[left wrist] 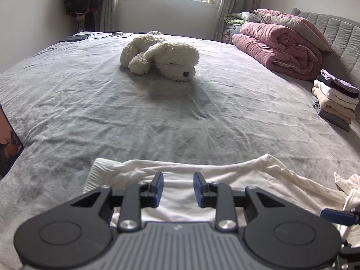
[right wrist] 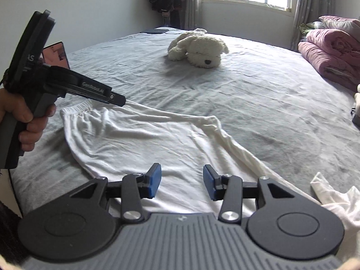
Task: Fold clothes
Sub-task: 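Grasp a white pants leg cuff with the right gripper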
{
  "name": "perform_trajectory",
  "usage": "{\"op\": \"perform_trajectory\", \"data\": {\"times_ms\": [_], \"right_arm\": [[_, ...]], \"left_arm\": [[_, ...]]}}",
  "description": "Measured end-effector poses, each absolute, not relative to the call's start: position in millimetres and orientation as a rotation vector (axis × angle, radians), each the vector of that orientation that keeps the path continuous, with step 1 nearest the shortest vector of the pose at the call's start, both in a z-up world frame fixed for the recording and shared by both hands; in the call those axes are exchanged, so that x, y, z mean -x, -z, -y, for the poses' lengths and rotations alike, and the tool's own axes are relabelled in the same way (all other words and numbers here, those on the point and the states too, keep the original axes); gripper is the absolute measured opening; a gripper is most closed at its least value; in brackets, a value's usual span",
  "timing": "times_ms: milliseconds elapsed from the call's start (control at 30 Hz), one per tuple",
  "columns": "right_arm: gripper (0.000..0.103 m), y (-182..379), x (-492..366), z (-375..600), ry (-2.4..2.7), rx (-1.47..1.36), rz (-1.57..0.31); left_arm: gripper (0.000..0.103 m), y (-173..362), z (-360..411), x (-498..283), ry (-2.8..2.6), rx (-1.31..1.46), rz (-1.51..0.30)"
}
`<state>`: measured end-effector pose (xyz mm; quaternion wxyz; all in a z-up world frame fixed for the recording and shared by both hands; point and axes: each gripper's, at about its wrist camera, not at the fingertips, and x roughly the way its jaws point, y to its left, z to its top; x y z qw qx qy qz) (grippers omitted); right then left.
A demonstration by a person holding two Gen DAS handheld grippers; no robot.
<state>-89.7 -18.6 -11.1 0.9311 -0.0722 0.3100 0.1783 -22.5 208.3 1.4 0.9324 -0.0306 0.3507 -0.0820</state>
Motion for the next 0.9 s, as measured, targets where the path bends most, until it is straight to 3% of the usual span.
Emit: {"op": "perform_trajectory", "data": {"times_ms": [300, 567, 633, 667, 700, 767, 900], "right_arm": [[0.046, 10.4, 68.8, 115.8, -0.131, 0.073, -0.666], [0.045, 27.1, 35.4, 146.9, -0.119, 0.071, -0.743], [0.039, 35.4, 27.0, 150.8, -0.129, 0.075, -0.767], [0.032, 38.0, 25.2, 153.0, -0.133, 0.075, -0.763], [0.016, 37.6, 25.1, 156.2, -0.133, 0.072, -0.757], [0.004, 33.7, 26.7, 164.3, -0.128, 0.050, -0.745], [0.004, 16.0, 36.8, 187.6, -0.098, 0.000, -0.696]], "left_arm": [[0.032, 6.4, -123.1, 33.3, 0.390, -0.024, -0.788], [0.033, 6.6, -69.9, 44.4, 0.511, -0.053, -0.812], [0.033, 8.2, -57.1, 48.4, 0.554, -0.073, -0.814], [0.033, 9.1, -50.7, 50.4, 0.576, -0.084, -0.815], [0.033, 10.2, -44.1, 52.7, 0.595, -0.090, -0.820], [0.033, 11.1, -31.5, 57.9, 0.631, -0.108, -0.821], [0.033, 9.2, -8.2, 69.7, 0.701, -0.150, -0.798]]}}
